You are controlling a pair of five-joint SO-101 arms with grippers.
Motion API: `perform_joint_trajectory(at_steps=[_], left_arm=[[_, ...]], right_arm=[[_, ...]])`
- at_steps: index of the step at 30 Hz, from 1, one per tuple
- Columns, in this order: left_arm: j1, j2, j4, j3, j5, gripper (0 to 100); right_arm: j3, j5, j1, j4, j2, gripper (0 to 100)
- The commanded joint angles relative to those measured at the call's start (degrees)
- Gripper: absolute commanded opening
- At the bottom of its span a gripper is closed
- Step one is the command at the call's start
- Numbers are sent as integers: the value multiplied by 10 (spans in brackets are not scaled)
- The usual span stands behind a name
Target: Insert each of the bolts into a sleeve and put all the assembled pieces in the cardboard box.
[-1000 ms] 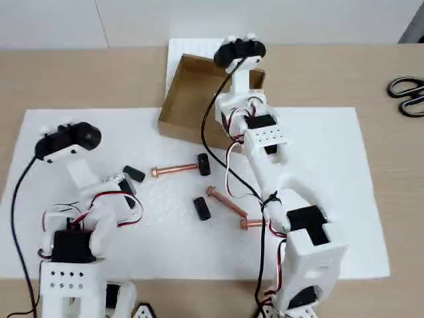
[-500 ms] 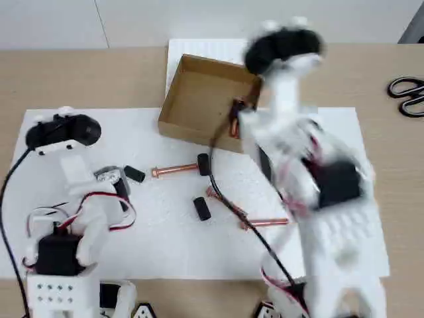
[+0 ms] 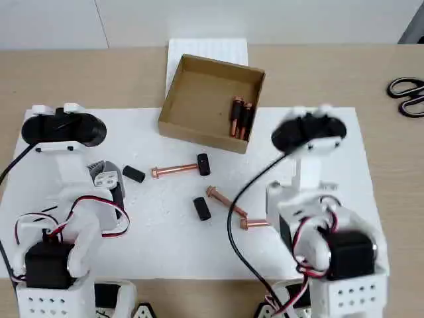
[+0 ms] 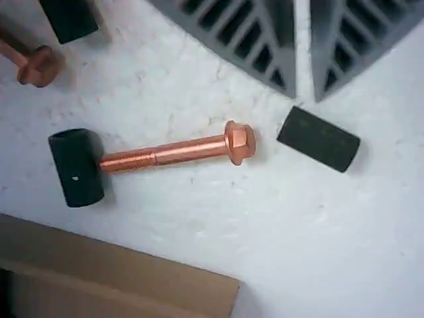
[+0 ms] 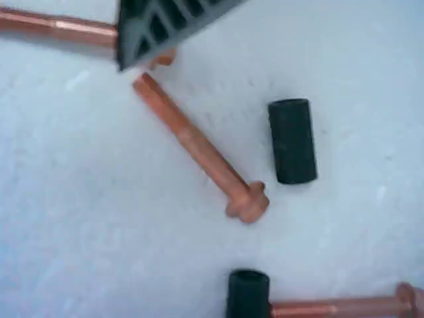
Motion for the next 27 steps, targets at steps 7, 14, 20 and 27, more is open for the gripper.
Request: perform_joint_trajectory(at_steps=[7, 14, 20, 27], left_arm=[[-3, -1, -19, 74, -4, 6], [-2, -10, -18, 83, -5, 6], [0, -120, -21, 127, -5, 6], [-3, -202, -18, 210, -2, 6]], right_arm=[[140, 0, 2, -67, -167, 5], [264, 0, 0, -162, -240, 4], [331, -2, -142, -283, -246, 4], [374, 1, -204, -392, -136, 22]])
